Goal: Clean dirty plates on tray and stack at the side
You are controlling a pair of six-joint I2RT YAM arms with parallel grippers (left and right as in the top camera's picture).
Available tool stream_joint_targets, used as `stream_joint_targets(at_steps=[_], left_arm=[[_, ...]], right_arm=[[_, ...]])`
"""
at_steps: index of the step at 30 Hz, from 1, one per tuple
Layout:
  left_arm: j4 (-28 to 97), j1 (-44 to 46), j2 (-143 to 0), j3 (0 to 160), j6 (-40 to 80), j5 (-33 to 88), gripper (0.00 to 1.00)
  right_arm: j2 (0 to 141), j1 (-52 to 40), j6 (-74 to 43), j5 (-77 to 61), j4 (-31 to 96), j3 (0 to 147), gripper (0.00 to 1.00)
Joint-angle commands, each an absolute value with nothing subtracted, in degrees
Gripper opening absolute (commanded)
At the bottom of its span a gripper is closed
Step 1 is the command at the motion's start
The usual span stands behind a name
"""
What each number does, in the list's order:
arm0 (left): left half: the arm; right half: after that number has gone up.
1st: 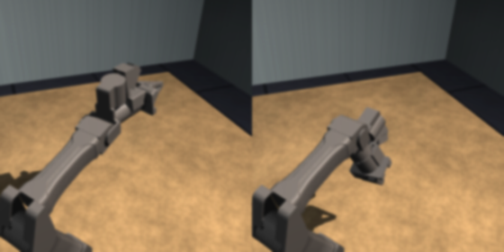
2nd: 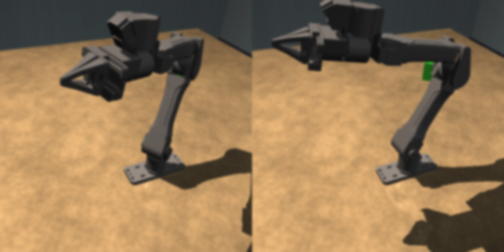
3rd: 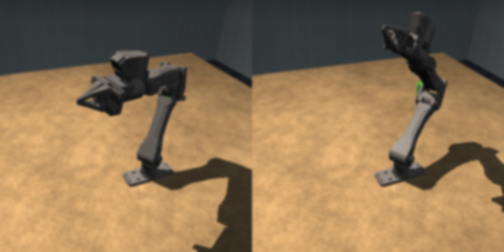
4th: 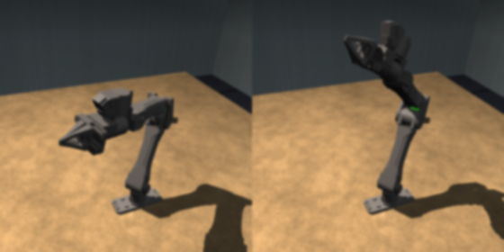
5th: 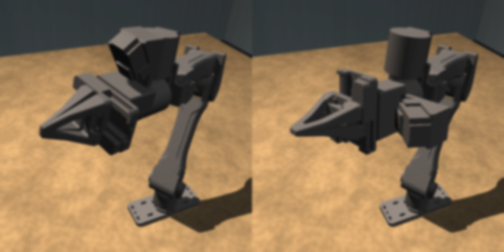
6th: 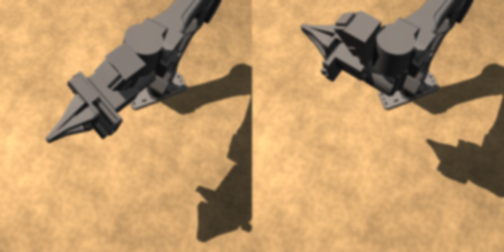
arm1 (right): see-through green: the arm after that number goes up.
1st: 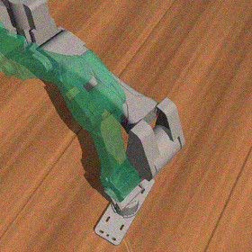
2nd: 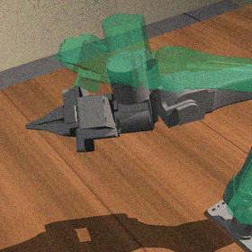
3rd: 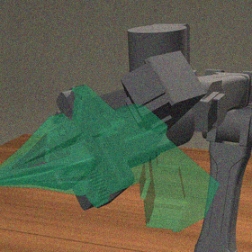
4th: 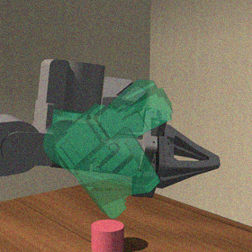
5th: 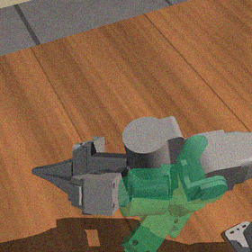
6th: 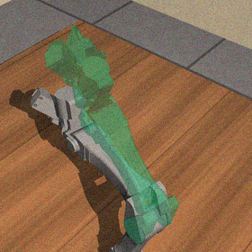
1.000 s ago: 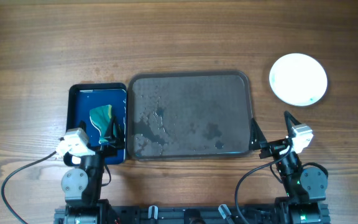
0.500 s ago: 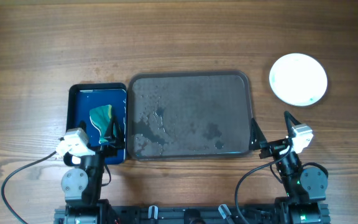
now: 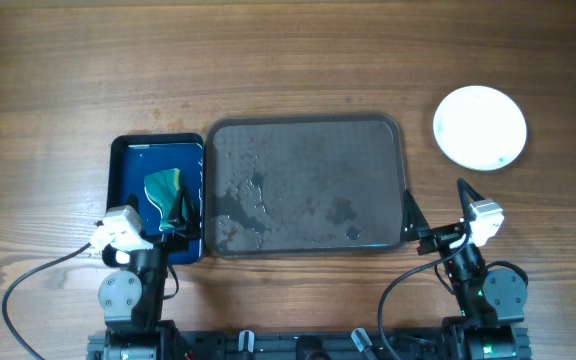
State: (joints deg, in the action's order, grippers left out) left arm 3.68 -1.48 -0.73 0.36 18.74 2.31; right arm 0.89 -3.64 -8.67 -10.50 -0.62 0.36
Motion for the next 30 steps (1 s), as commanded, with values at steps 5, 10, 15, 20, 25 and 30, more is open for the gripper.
stream_joint_targets(at_steps=[5, 10, 15, 20, 25, 30], left_arm=[[4.14, -1.78, -0.38, 0.32, 8.56, -0.69, 1.00], [4.16, -1.78, -0.38, 0.32, 2.96, -0.47, 1.00], [4.16, -1.78, -0.38, 0.32, -2.55, -0.23, 1.00], [4.16, -1.78, -0.38, 0.32, -2.59, -0.25, 1.00], [4.16, -1.78, -0.38, 0.32, -2.59, -0.25, 1.00], [4.16, -1.78, -0.38, 0.32, -2.59, -0.25, 1.00]], right_arm=[[0.27, -3.31, -7.64, -11.29, -0.80, 0.30, 1.00], [0.27, -3.29, -7.64, -11.29, -0.80, 0.30, 1.00], [0.27, -3.31, -7.66, -11.29, -0.80, 0.30, 1.00], [0.27, -3.29, -7.64, -11.29, -0.80, 0.30, 1.00], [0.27, -3.29, -7.64, -11.29, -0.80, 0.30, 1.00], [0.27, -3.29, -7.66, -11.29, -0.78, 0.30, 1.00]])
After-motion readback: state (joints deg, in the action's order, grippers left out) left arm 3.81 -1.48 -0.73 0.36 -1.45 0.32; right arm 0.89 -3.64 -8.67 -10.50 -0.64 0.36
